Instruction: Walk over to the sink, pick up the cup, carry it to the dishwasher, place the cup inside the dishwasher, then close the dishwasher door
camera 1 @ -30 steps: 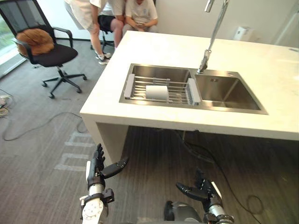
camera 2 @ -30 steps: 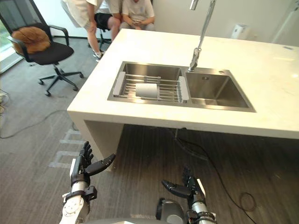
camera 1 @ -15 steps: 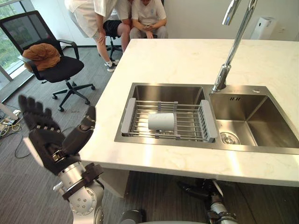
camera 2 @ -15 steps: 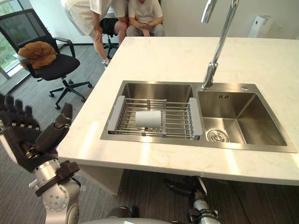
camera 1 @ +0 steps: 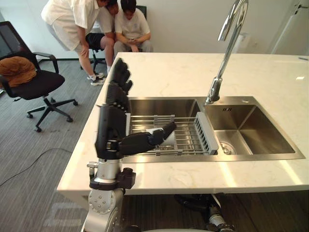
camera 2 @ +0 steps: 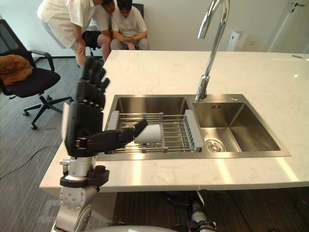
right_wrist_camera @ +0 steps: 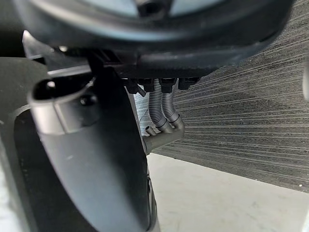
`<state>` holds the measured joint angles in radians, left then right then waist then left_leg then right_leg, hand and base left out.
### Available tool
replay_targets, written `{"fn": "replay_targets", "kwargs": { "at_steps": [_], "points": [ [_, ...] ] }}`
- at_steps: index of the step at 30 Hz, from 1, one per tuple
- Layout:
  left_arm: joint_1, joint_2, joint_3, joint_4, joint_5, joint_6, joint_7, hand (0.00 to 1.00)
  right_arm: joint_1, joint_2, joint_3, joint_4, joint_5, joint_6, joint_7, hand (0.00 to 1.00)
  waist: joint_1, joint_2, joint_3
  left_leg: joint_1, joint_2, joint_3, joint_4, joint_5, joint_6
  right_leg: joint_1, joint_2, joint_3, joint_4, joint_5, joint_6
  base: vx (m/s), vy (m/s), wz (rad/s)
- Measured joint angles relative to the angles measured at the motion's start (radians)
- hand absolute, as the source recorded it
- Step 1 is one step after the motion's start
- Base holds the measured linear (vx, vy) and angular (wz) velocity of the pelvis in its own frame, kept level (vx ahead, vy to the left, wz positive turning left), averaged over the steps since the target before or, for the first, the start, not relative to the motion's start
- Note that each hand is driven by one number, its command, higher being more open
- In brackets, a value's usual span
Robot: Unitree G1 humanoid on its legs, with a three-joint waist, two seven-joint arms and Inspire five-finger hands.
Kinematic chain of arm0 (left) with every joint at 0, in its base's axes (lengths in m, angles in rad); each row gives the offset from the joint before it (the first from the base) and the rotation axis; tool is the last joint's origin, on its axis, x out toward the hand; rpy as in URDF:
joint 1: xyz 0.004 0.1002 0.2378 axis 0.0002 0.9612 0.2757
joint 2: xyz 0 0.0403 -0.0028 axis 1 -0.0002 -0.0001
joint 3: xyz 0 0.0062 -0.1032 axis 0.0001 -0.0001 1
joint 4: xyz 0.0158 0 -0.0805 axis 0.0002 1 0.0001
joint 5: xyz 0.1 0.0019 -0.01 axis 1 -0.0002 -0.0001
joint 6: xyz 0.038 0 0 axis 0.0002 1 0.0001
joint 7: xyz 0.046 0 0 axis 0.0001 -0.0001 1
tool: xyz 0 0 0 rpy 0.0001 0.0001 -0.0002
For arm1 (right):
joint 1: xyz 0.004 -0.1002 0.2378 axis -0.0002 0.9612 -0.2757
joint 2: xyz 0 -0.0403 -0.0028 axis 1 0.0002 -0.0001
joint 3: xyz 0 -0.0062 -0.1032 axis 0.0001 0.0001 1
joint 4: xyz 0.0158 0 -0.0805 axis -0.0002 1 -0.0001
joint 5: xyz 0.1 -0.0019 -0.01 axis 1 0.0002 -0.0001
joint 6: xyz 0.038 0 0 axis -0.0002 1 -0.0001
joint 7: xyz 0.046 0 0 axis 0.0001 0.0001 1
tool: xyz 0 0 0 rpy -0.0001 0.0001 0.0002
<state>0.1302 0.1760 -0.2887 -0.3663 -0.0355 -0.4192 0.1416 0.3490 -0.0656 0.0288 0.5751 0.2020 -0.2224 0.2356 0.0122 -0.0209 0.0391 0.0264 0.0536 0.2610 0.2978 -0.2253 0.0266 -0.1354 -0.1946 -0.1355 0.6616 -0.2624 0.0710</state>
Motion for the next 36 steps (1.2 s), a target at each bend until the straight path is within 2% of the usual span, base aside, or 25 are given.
{"fn": "replay_targets", "kwargs": {
  "at_steps": [1, 2, 3, 5, 8, 11, 16, 20, 27, 36],
  "points": [
    [-0.020, 0.008, -0.002, 0.045, 0.009, 0.012, 0.008, 1.00, -0.005, 0.003, 0.000, 0.000, 0.000, -0.003, 0.012, 1.00, -0.010, -0.013, -0.005, -0.006, 0.000, 0.000, 0.007, -0.001, -0.010, -0.008, 0.007, -0.008, -0.105, 0.065, -0.013, 0.12, -0.071, -0.04],
    [-0.032, 0.013, -0.002, 0.093, 0.028, 0.026, 0.008, 1.00, -0.006, 0.002, -0.004, 0.008, 0.000, -0.009, 0.018, 1.00, -0.019, -0.021, -0.007, -0.012, 0.004, -0.006, 0.017, -0.005, -0.019, 0.004, 0.017, -0.012, -0.159, 0.065, -0.009, 0.12, -0.089, -0.06],
    [-0.032, 0.013, -0.004, 0.102, 0.031, 0.030, 0.007, 1.00, -0.007, 0.000, -0.005, 0.011, 0.000, -0.009, 0.018, 1.00, -0.020, -0.019, -0.008, -0.012, 0.007, -0.007, 0.017, -0.004, -0.021, 0.009, 0.021, -0.014, -0.170, 0.065, -0.009, 0.11, -0.109, -0.16],
    [-0.032, 0.013, -0.028, 0.144, 0.042, 0.082, 0.003, 1.00, -0.007, -0.012, -0.006, 0.013, 0.000, -0.009, 0.019, 1.00, -0.023, -0.009, -0.005, -0.016, 0.035, -0.012, 0.016, -0.004, -0.028, 0.075, 0.058, -0.022, -0.315, 0.071, -0.005, 0.08, -0.152, -0.31],
    [-0.033, 0.017, -0.046, 0.146, 0.095, 0.109, -0.007, 1.00, -0.008, -0.015, -0.025, 0.032, 0.001, -0.013, 0.017, 1.00, -0.025, -0.002, -0.009, -0.010, 0.050, -0.032, -0.011, 0.005, -0.045, 0.090, 0.089, -0.020, -0.370, 0.094, -0.020, 0.01, -0.097, -0.14],
    [-0.039, 0.022, -0.046, 0.146, 0.144, 0.154, -0.016, 1.00, -0.014, -0.033, -0.046, 0.055, 0.001, -0.013, 0.013, 1.00, -0.025, 0.014, -0.023, -0.001, 0.049, -0.029, -0.060, 0.025, -0.063, 0.091, 0.102, -0.012, -0.408, 0.120, -0.023, 0.00, -0.017, -0.11],
    [-0.042, 0.048, -0.044, 0.170, 0.221, 0.218, -0.012, 1.00, -0.018, -0.038, -0.063, 0.086, 0.000, -0.006, 0.017, 1.00, -0.025, 0.022, -0.039, 0.003, 0.037, -0.031, -0.122, 0.068, -0.055, 0.100, 0.106, -0.012, -0.476, 0.164, -0.021, -0.02, 0.003, 0.00],
    [-0.053, 0.073, -0.044, 0.252, 0.297, 0.273, 0.006, 1.00, -0.032, -0.038, -0.062, 0.108, -0.008, 0.007, 0.034, 1.00, -0.025, 0.023, -0.040, 0.010, 0.023, -0.033, -0.177, 0.108, -0.050, 0.115, 0.106, -0.018, -0.543, 0.212, -0.022, -0.06, 0.020, 0.03],
    [-0.058, 0.110, -0.040, 0.330, 0.353, 0.337, 0.050, 1.00, -0.024, -0.037, -0.072, 0.158, -0.008, 0.030, 0.045, 1.00, -0.026, 0.022, -0.039, 0.020, 0.010, -0.060, -0.236, 0.157, -0.049, 0.122, 0.100, -0.041, -0.575, 0.233, -0.029, -0.08, 0.001, 0.12],
    [-0.128, 0.131, -0.037, 0.373, 0.397, 0.383, 0.091, 1.00, -0.023, -0.027, -0.103, 0.160, -0.007, 0.036, 0.075, 1.00, -0.031, 0.022, -0.039, 0.032, 0.007, -0.057, -0.273, 0.171, -0.052, 0.124, 0.106, -0.039, -0.582, 0.241, -0.024, 0.01, -0.003, 0.00]
  ]
}}
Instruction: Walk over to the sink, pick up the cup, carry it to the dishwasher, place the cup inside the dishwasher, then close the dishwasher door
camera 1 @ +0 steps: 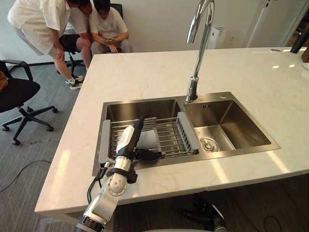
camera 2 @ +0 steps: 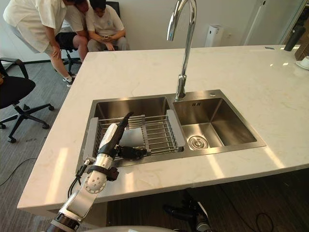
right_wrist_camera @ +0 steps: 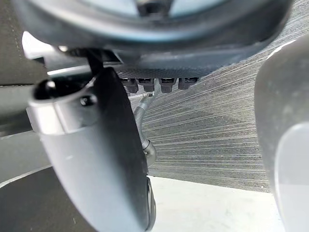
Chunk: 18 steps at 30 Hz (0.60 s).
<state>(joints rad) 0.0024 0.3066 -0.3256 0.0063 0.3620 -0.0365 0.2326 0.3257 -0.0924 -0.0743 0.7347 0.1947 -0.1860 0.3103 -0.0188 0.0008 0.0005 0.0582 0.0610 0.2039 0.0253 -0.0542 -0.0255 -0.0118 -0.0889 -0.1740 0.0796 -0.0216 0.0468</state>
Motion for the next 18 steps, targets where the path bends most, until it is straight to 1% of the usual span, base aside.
{"fn": "replay_targets", "kwargs": {
  "at_steps": [6, 12, 15, 18],
  "points": [
    [-0.033, 0.032, 0.003, 0.002, -0.050, 0.001, 0.008, 1.00, -0.002, 0.001, 0.000, 0.003, -0.001, 0.000, 0.003, 1.00, -0.001, -0.001, 0.001, 0.020, -0.004, 0.002, -0.015, 0.002, 0.000, 0.019, 0.000, 0.002, -0.012, 0.001, 0.002, 0.02, 0.006, 0.00],
    [-0.058, 0.062, 0.006, 0.002, -0.050, 0.000, 0.006, 1.00, -0.001, 0.001, 0.000, 0.005, -0.001, 0.000, 0.016, 1.00, -0.002, -0.001, 0.001, 0.022, -0.007, 0.004, -0.015, 0.002, 0.001, 0.020, -0.001, 0.005, -0.013, 0.001, 0.002, -0.02, 0.002, 0.00],
    [-0.071, 0.077, 0.006, 0.010, -0.049, 0.000, -0.014, 1.00, -0.001, 0.001, 0.000, 0.005, -0.001, 0.000, 0.019, 1.00, -0.003, 0.000, 0.001, 0.023, -0.006, 0.005, -0.015, 0.002, 0.001, 0.020, -0.001, 0.007, -0.013, 0.001, 0.002, 0.00, 0.000, 0.00],
    [-0.105, 0.088, 0.006, 0.058, -0.049, -0.002, -0.031, 1.00, -0.002, 0.001, 0.000, 0.005, -0.001, 0.000, 0.021, 1.00, -0.004, 0.000, 0.001, 0.024, -0.006, 0.007, -0.017, 0.002, 0.001, 0.019, -0.001, 0.009, -0.013, 0.001, 0.002, 0.00, 0.000, -0.01]
  ]
}}
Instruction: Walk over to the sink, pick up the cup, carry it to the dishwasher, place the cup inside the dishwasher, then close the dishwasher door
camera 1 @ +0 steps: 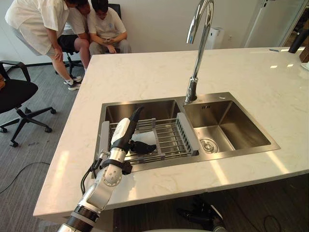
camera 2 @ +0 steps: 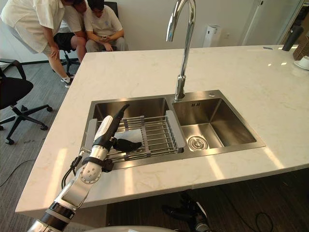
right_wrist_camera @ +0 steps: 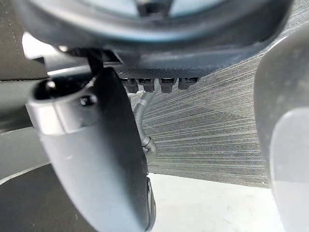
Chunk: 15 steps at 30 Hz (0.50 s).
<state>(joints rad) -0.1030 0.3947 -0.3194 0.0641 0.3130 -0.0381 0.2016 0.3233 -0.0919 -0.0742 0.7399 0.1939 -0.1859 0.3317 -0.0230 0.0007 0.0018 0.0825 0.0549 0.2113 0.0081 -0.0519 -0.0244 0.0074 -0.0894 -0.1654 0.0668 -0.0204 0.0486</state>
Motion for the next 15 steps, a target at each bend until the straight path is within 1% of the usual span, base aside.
{"fn": "replay_targets", "kwargs": {
  "at_steps": [6, 9, 15],
  "points": [
    [-0.061, 0.041, -0.002, 0.092, 0.010, 0.017, -0.007, 1.00, -0.002, -0.002, 0.001, 0.000, 0.000, 0.005, 0.016, 1.00, -0.014, -0.001, 0.001, 0.005, -0.001, 0.013, -0.009, 0.000, 0.000, -0.005, 0.001, 0.011, 0.000, 0.000, 0.000, 0.01, 0.004, -0.05],
    [-0.085, 0.066, -0.003, 0.110, 0.034, 0.027, -0.007, 1.00, -0.001, -0.003, 0.002, 0.000, 0.000, 0.007, 0.017, 1.00, -0.020, -0.001, 0.001, 0.008, -0.001, 0.020, -0.011, 0.000, 0.000, -0.007, 0.002, 0.018, 0.000, 0.000, 0.000, -0.01, 0.005, -0.07],
    [-0.116, 0.090, -0.007, 0.149, 0.135, 0.039, -0.009, 1.00, 0.002, -0.017, 0.002, 0.000, 0.001, 0.008, 0.019, 1.00, -0.021, -0.001, 0.001, 0.012, -0.001, 0.023, -0.011, 0.000, 0.000, -0.006, 0.002, 0.022, 0.002, 0.000, 0.000, 0.00, 0.000, 0.00]
  ]
}}
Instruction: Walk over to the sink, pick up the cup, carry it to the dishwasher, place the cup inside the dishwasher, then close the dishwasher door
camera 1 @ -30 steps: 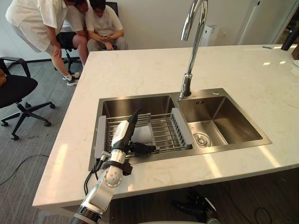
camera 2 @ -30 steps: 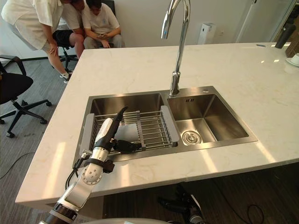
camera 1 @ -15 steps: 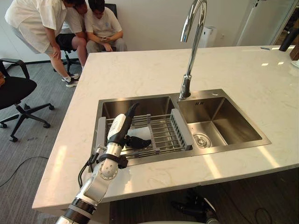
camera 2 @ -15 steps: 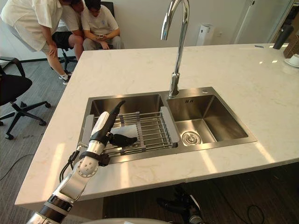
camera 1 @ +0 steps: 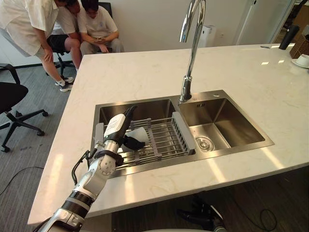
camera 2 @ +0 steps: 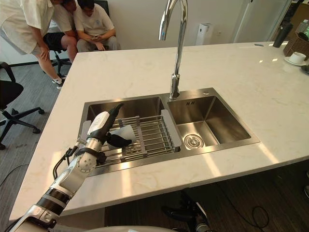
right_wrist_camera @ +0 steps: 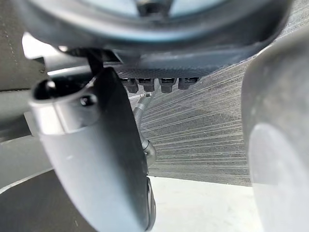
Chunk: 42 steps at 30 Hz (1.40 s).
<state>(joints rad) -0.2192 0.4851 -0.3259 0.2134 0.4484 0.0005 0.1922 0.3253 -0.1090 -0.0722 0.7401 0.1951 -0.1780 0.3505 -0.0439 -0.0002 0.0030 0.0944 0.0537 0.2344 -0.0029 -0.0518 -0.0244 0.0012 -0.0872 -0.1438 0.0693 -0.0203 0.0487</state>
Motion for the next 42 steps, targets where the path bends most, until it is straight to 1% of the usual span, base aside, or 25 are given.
{"fn": "replay_targets", "kwargs": {
  "at_steps": [5, 11, 19, 24, 29, 31, 35, 39, 42],
  "points": [
    [-0.005, 0.016, -0.010, 0.028, 0.045, 0.022, -0.011, 1.00, 0.000, -0.008, 0.001, 0.000, 0.000, 0.000, 0.003, 1.00, -0.001, -0.001, 0.001, 0.002, -0.001, 0.000, -0.002, 0.000, 0.000, 0.001, 0.000, 0.000, 0.000, 0.000, 0.000, 0.00, 0.000, 0.00],
    [-0.007, 0.033, -0.039, 0.060, 0.063, 0.072, -0.046, 1.00, -0.001, -0.008, 0.004, 0.000, 0.000, 0.000, 0.013, 1.00, -0.001, -0.002, 0.003, 0.002, -0.001, -0.001, -0.003, 0.000, 0.000, 0.001, 0.000, -0.001, -0.001, 0.000, 0.000, 0.00, 0.000, 0.00],
    [-0.008, 0.034, -0.043, 0.060, 0.086, 0.104, -0.049, 1.00, -0.002, -0.011, 0.020, 0.008, 0.000, 0.001, 0.017, 1.00, -0.002, -0.004, 0.005, 0.007, -0.002, -0.006, -0.013, 0.008, 0.001, 0.003, -0.001, -0.005, -0.001, 0.000, 0.000, 0.00, 0.000, 0.00],
    [-0.009, 0.031, -0.043, 0.055, 0.128, 0.134, -0.045, 1.00, -0.003, -0.011, 0.020, 0.009, 0.000, 0.003, 0.018, 1.00, -0.003, -0.015, 0.017, 0.014, -0.003, -0.013, -0.022, 0.013, 0.001, 0.012, -0.001, -0.012, -0.005, 0.000, 0.000, 0.00, -0.003, 0.03],
    [-0.008, 0.006, -0.037, 0.050, 0.130, 0.167, -0.018, 1.00, -0.005, -0.011, 0.020, 0.021, 0.000, 0.003, 0.018, 1.00, -0.003, -0.015, 0.019, 0.017, -0.005, -0.025, -0.028, 0.013, 0.001, 0.021, -0.002, -0.024, -0.018, 0.000, 0.000, 0.00, -0.004, 0.07],
    [-0.003, 0.000, -0.024, 0.051, 0.126, 0.174, 0.013, 1.00, -0.010, -0.011, 0.020, 0.023, 0.000, 0.003, 0.018, 1.00, -0.003, -0.014, 0.027, 0.017, -0.005, -0.029, -0.029, 0.013, 0.001, 0.028, -0.001, -0.028, -0.021, 0.000, 0.000, 0.01, -0.009, 0.06],
    [0.022, -0.035, 0.009, 0.045, 0.126, 0.165, 0.073, 1.00, -0.019, -0.012, 0.020, 0.034, 0.001, 0.003, 0.018, 1.00, -0.003, -0.014, 0.032, 0.017, -0.005, -0.032, -0.031, 0.013, 0.001, 0.030, -0.001, -0.031, -0.022, 0.000, 0.001, 0.00, -0.002, 0.01],
    [0.078, -0.074, 0.085, -0.017, 0.128, 0.150, 0.162, 1.00, -0.026, -0.012, 0.020, 0.035, 0.000, 0.003, 0.015, 1.00, -0.002, -0.018, 0.048, 0.018, -0.005, -0.035, -0.031, 0.013, 0.001, 0.033, -0.001, -0.033, -0.022, -0.001, 0.001, 0.00, -0.002, 0.01],
    [0.099, -0.075, 0.087, -0.064, 0.148, 0.149, 0.197, 1.00, -0.025, -0.012, 0.020, 0.036, 0.000, 0.003, 0.013, 1.00, 0.001, -0.018, 0.048, 0.018, -0.005, -0.040, -0.031, 0.013, 0.001, 0.035, -0.002, -0.037, -0.022, -0.001, 0.001, 0.00, -0.005, 0.04]
  ]
}}
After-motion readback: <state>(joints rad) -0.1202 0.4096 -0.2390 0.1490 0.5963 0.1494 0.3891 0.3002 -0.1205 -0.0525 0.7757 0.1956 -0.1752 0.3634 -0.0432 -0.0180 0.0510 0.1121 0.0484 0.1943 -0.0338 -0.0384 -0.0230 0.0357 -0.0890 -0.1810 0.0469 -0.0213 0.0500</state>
